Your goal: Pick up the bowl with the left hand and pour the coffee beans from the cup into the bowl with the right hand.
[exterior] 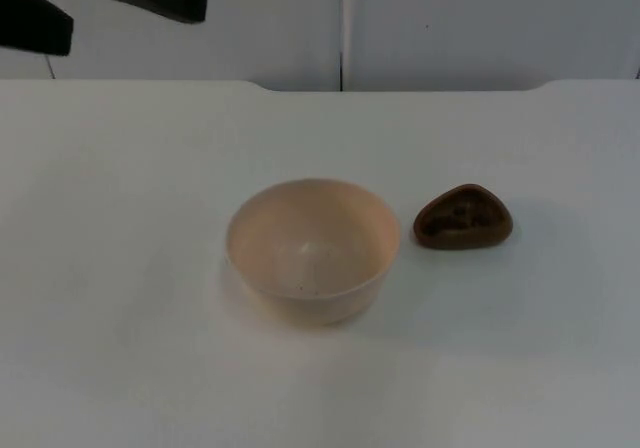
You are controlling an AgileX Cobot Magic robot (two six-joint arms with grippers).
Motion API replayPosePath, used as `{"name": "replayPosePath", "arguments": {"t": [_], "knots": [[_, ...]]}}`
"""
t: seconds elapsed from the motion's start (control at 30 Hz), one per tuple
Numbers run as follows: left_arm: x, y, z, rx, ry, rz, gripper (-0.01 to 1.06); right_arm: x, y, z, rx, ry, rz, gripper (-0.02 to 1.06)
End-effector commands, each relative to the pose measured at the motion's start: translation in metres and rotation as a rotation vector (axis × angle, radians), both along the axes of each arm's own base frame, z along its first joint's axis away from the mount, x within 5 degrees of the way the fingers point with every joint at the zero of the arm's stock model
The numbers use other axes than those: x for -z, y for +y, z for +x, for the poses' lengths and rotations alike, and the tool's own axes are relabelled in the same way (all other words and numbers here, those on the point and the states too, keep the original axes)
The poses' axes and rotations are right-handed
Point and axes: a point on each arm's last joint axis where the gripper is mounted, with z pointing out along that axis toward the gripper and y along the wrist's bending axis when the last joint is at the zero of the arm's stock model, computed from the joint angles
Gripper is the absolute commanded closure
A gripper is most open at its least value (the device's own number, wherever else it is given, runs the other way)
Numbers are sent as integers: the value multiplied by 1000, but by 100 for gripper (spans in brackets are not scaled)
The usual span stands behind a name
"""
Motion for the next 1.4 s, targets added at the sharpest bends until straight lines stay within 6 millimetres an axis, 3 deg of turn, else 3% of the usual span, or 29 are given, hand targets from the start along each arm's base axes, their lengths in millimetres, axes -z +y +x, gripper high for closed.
{"name": "replayPosePath", "arguments": {"t": [0.0,0.3,0.8,0.97,1.37], "knots": [[1,-4,5,0,-9,0,0,0,0,0,8,-7,-6,-1],[39,-10,34,-30,89,47,0,0,0,0,8,-7,-6,-1],[101,-16,65,-70,259,103,0,0,0,0,9,-7,-7,-1],[116,-19,73,-66,310,111,0,0,0,0,9,-7,-7,-1],[127,-27,97,-54,348,104,0,0,0,0,8,-7,-9,-1]]}}
